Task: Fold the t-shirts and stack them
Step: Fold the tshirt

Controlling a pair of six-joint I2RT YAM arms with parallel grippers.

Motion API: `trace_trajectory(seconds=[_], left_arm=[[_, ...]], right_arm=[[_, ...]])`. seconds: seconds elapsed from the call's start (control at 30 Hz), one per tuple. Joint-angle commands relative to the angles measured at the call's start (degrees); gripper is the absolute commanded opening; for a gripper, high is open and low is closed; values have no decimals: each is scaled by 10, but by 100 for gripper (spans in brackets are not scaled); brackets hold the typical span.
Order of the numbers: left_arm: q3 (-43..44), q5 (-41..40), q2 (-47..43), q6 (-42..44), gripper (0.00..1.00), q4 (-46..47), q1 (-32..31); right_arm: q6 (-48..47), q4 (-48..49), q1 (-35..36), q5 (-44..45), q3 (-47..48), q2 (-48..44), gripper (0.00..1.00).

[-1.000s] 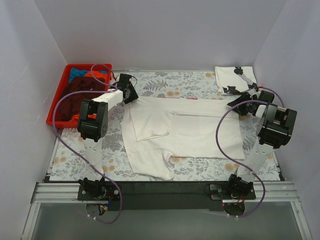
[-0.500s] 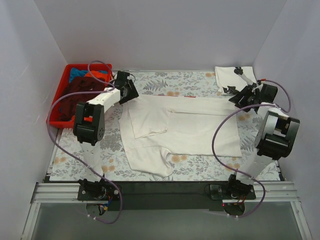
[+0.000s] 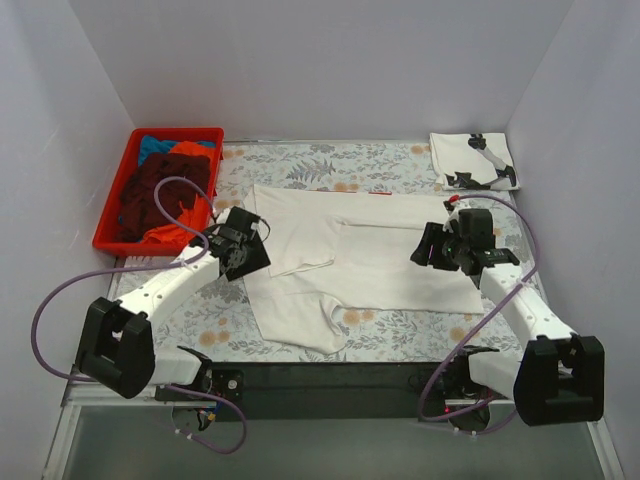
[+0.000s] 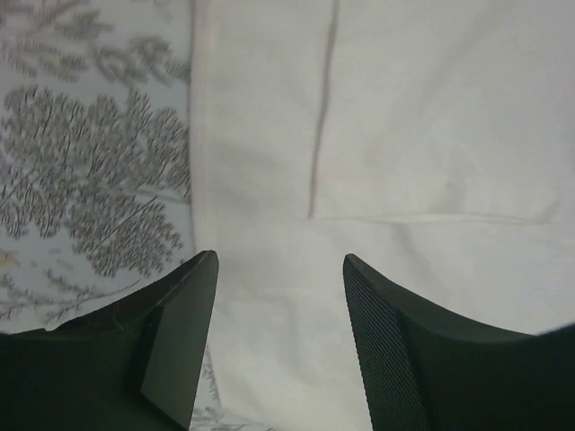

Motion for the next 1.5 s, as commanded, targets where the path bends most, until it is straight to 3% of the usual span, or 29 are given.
trace_trajectory(seconds=[0.0, 0.3, 0.67, 1.17, 1.3, 1.33, 1.47], left_arm=[[-57, -22, -27, -67, 55, -61, -8], [-74, -53, 22, -83, 43, -67, -12], [-78, -24, 33, -99, 43, -67, -44], [-125, -68, 68, -133, 39, -54, -54], [-140, -60, 67, -135, 28, -45, -54], [-142, -59, 67, -135, 19, -42, -53], [-145, -56, 60, -127, 0, -42, -54]], right_arm=[[-25, -50, 12, 43, -29, -61, 61], [-24, -53, 15, 25, -72, -98, 62], [-35, -43, 15, 22, -76, -95, 62], [-43, -38, 15, 18, -90, -94, 62], [-43, -39, 14, 28, -97, -97, 62], [-42, -39, 15, 31, -98, -98, 62], [-36, -49, 15, 42, -94, -109, 63]])
